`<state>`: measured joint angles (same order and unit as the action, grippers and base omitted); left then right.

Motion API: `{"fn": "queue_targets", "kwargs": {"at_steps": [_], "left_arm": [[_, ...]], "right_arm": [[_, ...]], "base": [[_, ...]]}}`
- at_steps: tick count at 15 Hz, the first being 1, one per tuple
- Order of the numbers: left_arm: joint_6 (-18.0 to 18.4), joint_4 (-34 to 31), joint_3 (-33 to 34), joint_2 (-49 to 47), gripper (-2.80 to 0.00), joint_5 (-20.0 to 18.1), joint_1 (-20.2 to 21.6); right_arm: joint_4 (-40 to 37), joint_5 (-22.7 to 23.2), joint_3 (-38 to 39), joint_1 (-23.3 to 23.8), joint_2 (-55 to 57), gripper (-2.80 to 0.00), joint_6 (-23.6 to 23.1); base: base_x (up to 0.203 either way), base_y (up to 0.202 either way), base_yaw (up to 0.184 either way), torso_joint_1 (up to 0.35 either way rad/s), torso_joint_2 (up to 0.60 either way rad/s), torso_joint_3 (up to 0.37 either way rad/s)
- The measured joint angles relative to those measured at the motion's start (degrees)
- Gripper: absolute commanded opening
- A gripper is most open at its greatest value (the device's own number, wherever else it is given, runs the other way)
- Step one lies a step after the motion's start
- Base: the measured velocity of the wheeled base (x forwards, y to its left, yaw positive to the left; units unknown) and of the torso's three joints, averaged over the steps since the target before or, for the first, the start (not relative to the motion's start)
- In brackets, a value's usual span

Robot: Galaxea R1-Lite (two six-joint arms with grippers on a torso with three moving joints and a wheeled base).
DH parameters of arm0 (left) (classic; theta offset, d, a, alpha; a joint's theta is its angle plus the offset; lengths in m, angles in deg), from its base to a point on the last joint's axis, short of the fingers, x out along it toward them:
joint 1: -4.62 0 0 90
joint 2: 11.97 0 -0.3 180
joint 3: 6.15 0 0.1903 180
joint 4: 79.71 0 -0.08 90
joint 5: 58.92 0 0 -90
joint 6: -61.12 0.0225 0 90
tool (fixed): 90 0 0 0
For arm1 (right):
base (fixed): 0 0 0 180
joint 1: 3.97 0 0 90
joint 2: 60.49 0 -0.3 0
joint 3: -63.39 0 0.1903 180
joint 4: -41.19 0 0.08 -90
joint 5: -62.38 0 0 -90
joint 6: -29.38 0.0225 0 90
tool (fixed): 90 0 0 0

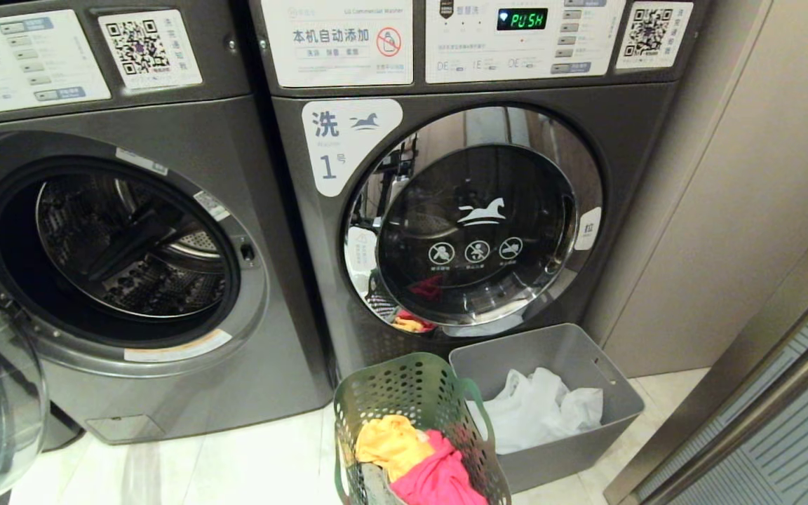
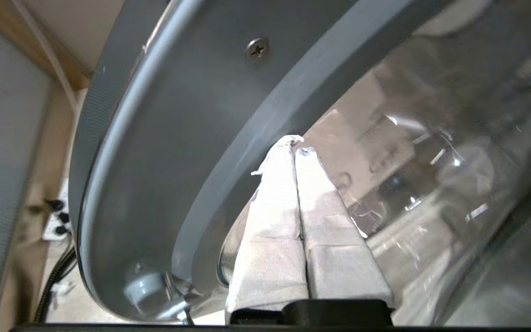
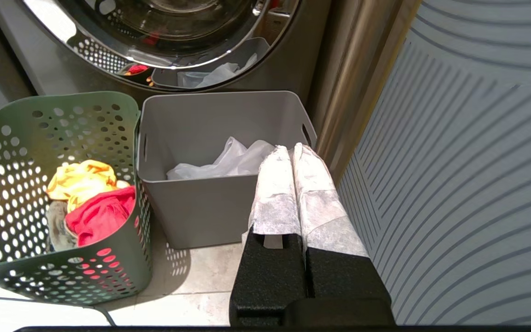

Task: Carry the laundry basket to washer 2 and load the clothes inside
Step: Open the lid of the washing machine

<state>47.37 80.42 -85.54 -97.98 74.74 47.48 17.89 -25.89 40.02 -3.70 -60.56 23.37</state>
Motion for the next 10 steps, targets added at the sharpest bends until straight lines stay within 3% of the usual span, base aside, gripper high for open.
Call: {"fn": "queue_targets", "kwargs": {"at_steps": [8, 10], "left_arm": [[0.4, 0.8, -16.8, -14.3, -2.80, -0.7, 15.0], [1.0, 1.0, -15.5, -13.7, -2.80, -4.5, 13.6]], "right_arm": [[0.0, 0.0, 0.0, 0.0, 0.0, -2.80, 0.0], [0.0, 0.0, 0.0, 0.0, 0.0, -2.80, 0.0]], "base": [[0.000, 0.000, 0.000, 0.000, 0.00, 0.000], [0.000, 0.000, 0.000, 0.000, 0.00, 0.000]]}}
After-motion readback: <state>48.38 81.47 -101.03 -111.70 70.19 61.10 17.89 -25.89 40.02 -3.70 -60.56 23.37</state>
